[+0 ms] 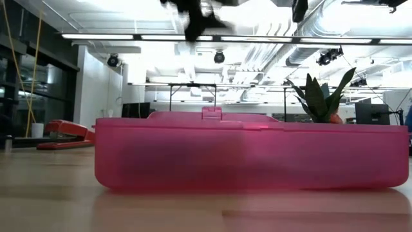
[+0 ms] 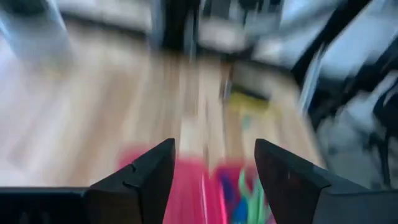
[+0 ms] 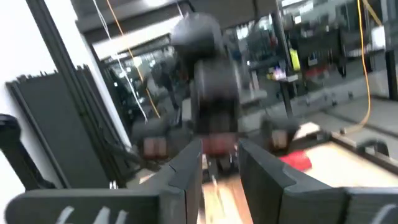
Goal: Pack school essentials
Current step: Put the green pencil top eraser into the pink supply box
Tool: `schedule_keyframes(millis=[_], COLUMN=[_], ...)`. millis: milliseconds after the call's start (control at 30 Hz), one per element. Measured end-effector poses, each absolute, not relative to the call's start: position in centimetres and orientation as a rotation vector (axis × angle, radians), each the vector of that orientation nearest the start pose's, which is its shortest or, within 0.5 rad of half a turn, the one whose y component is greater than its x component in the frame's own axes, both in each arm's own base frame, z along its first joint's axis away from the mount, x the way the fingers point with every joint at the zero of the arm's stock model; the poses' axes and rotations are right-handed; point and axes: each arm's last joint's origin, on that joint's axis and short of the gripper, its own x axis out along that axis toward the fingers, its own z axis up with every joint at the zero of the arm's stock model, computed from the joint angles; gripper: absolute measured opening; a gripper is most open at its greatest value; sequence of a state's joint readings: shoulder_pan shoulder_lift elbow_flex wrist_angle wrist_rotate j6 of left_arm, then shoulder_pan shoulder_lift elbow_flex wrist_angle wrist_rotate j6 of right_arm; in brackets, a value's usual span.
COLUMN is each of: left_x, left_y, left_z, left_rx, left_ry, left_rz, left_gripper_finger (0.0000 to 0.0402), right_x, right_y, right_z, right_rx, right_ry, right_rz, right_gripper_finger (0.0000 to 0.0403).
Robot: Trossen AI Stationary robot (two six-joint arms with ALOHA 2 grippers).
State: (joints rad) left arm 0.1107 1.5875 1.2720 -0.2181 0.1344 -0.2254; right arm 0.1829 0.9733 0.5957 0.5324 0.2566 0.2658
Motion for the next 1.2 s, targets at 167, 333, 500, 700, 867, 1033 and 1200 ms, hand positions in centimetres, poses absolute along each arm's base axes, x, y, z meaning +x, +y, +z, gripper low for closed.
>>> schedule_keyframes(millis=[167,333,500,700,867,1033,1200], left_x=[29.7,24.4,21.6,20.5,20.4,20.4,20.4], left_y=[4.3,3.0,1.7,1.3,1.3,1.3,1.3], left_z=[38.3,39.2,35.3,33.1,33.2,33.2,33.1], left_rx=[-0.201,-0.203,-0.28,-0.361,-0.362,-0.362,-0.362], left_ry=[0.126,-0.126,-0.159,-0.201,-0.207,-0.206,-0.205], left_rz=[0.035,0.006,0.062,0.067,0.068,0.068,0.068], left_gripper_finger=[0.0207,0.0207,0.0207,0.0206,0.0206,0.0206,0.0206], right_x=[21.2,21.2,21.2,21.2,21.2,21.4,22.8], right_y=[3.2,3.2,3.2,3.1,3.1,3.1,4.5], right_z=[30.9,30.9,30.9,30.9,30.9,31.2,33.5], right_rx=[0.276,0.276,0.272,0.277,0.278,0.323,0.314], right_ry=[-0.232,-0.234,-0.23,-0.231,-0.233,-0.214,0.214], right_rz=[-0.048,-0.048,-0.056,-0.081,-0.08,-0.073,-0.032], right_gripper_finger=[0.0094,0.0094,0.0094,0.0094,0.0094,0.0094,0.0094])
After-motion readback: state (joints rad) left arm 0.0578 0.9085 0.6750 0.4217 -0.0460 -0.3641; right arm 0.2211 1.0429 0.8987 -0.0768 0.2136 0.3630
